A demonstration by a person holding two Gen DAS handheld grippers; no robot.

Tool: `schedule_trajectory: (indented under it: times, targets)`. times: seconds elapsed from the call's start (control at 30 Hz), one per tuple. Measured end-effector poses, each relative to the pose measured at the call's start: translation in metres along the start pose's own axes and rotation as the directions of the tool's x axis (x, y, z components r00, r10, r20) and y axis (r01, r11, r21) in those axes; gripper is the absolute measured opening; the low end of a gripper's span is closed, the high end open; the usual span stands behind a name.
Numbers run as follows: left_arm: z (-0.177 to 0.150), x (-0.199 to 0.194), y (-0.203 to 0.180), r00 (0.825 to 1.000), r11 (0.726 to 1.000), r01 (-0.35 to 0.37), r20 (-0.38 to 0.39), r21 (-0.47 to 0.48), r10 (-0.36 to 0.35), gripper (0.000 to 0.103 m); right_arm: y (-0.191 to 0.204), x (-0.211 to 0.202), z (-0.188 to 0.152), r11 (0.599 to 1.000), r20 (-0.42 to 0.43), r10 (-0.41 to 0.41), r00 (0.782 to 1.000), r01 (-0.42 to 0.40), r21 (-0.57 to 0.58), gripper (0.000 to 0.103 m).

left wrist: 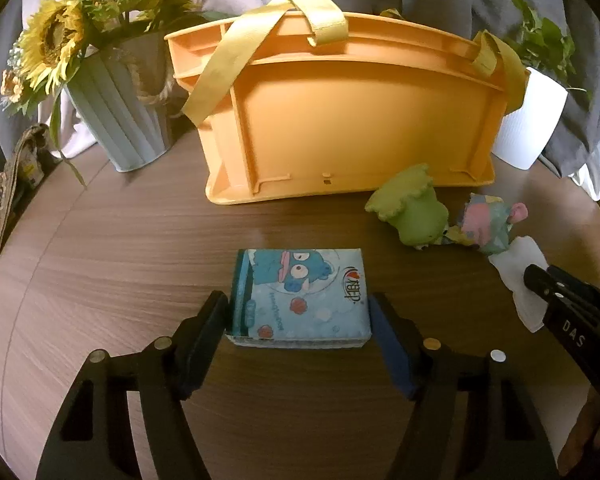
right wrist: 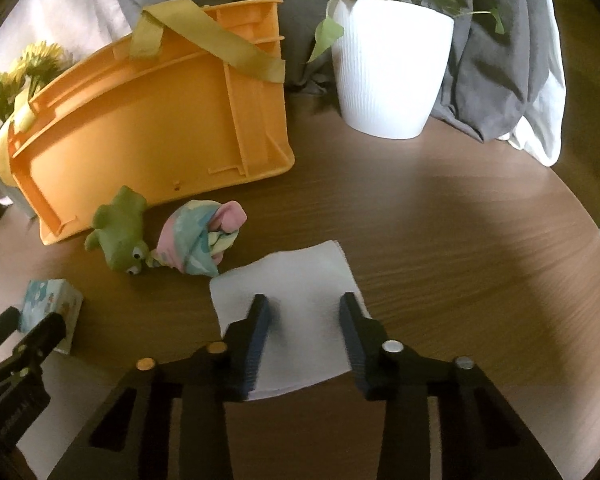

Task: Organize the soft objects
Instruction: 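Grasp the blue tissue pack with the left gripper while the right gripper grasps the white napkin, then lift the tissue pack and napkin and carry both over the orange crate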

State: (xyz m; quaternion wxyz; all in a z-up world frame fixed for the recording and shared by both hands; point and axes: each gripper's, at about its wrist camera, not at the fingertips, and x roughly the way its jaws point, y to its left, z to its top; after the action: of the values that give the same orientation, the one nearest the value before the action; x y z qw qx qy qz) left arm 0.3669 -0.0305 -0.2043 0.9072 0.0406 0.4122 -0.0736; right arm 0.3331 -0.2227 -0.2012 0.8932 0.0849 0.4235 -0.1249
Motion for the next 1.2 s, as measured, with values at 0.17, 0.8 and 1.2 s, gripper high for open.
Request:
schedule_trajectory:
  times: [0.17,0.8,1.2]
  targets:
    - [-0.001,-0.003,0.000,1.000,1.000,0.012,0.000,-0.008,-0.012,0.070,0.004,-0.002,-0.002,0.999,-0.005,0.032,0.999,-0.032,-0.016,0.011]
    - [-0.004,-0.045,-0.006,0.998,0.998,0.048,0.032,-0.029,-0.047,0.069,0.006,-0.034,-0.009,0.988,-0.004,0.151,0.988,-0.151,0.009,0.009]
    - [0.003,-0.088,-0.005,0.993,0.998,0.058,0.101,-0.031,-0.054,0.069,0.007,-0.083,-0.005,0.982,0.077,0.189,0.979,-0.189,-0.017,0.009]
